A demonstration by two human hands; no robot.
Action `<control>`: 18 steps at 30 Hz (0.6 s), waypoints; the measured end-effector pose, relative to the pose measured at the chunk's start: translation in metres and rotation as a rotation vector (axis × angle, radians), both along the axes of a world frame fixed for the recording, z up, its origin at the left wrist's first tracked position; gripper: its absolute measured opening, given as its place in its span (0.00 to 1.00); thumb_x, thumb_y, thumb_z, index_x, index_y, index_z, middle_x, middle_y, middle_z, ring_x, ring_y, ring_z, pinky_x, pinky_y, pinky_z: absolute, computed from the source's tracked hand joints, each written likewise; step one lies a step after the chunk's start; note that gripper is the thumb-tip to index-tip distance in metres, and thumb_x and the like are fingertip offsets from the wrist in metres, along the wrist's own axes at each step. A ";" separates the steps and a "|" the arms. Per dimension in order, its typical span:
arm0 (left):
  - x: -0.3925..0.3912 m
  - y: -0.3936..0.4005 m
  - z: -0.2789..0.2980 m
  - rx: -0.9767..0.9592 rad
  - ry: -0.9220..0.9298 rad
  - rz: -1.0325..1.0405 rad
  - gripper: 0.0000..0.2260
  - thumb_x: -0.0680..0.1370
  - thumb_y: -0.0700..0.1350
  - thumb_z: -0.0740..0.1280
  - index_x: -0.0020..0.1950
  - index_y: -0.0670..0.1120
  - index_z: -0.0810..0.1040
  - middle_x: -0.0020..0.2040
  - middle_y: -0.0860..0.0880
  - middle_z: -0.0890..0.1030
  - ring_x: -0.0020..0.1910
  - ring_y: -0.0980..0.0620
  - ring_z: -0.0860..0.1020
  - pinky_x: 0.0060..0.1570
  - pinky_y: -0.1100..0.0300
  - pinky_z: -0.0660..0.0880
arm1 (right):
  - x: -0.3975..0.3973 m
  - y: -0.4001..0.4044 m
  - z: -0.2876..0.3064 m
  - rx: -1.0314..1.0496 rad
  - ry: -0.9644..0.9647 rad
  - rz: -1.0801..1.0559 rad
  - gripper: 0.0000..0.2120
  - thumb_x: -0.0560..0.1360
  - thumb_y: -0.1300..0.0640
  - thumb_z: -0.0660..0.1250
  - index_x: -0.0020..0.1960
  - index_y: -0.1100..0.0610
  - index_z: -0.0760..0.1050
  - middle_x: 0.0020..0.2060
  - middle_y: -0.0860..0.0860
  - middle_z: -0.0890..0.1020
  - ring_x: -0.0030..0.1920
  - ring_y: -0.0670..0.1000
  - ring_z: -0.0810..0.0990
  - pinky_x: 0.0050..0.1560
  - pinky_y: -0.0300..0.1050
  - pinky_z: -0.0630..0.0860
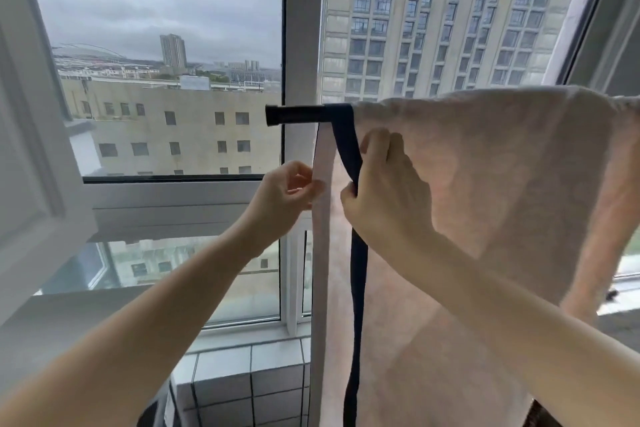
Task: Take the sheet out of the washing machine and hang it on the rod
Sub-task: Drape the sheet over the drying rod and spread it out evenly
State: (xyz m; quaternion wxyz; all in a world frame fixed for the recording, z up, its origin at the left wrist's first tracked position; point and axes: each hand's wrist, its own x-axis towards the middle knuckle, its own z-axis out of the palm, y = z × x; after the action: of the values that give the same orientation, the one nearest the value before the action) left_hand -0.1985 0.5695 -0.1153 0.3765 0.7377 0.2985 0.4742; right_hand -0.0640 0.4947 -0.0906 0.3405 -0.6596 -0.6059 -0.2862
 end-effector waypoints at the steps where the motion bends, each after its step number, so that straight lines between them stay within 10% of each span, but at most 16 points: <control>1: 0.000 0.001 -0.003 -0.035 -0.013 -0.015 0.03 0.79 0.43 0.65 0.50 0.45 0.74 0.46 0.48 0.83 0.46 0.53 0.83 0.51 0.56 0.80 | 0.000 -0.001 -0.008 -0.019 0.073 0.006 0.23 0.70 0.56 0.70 0.60 0.56 0.61 0.50 0.53 0.70 0.39 0.54 0.75 0.30 0.47 0.73; 8: 0.006 -0.002 -0.048 -0.169 -0.025 -0.091 0.11 0.77 0.42 0.68 0.57 0.42 0.73 0.48 0.45 0.84 0.48 0.48 0.83 0.53 0.53 0.79 | -0.009 -0.001 -0.074 -0.062 0.377 -0.121 0.42 0.68 0.33 0.69 0.69 0.52 0.51 0.60 0.53 0.66 0.55 0.55 0.74 0.43 0.51 0.78; 13: 0.005 -0.007 -0.080 -0.179 -0.007 -0.018 0.06 0.78 0.40 0.66 0.54 0.41 0.78 0.46 0.46 0.84 0.45 0.52 0.84 0.51 0.57 0.80 | -0.004 0.002 -0.105 -0.081 0.479 -0.145 0.24 0.74 0.53 0.69 0.64 0.55 0.62 0.59 0.54 0.68 0.52 0.57 0.75 0.42 0.51 0.76; 18: 0.005 -0.009 -0.094 -0.261 -0.085 0.023 0.04 0.82 0.40 0.60 0.52 0.44 0.73 0.43 0.46 0.80 0.37 0.55 0.82 0.40 0.59 0.79 | 0.002 -0.004 -0.138 -0.156 0.585 -0.172 0.13 0.77 0.51 0.65 0.58 0.55 0.68 0.60 0.54 0.67 0.55 0.56 0.71 0.42 0.48 0.72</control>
State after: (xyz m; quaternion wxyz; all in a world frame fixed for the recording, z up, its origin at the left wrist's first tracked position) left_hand -0.1934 0.5602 -0.2092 0.4762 0.6583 0.3500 0.4663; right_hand -0.0621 0.4912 -0.2288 0.4234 -0.7869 -0.4442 -0.0646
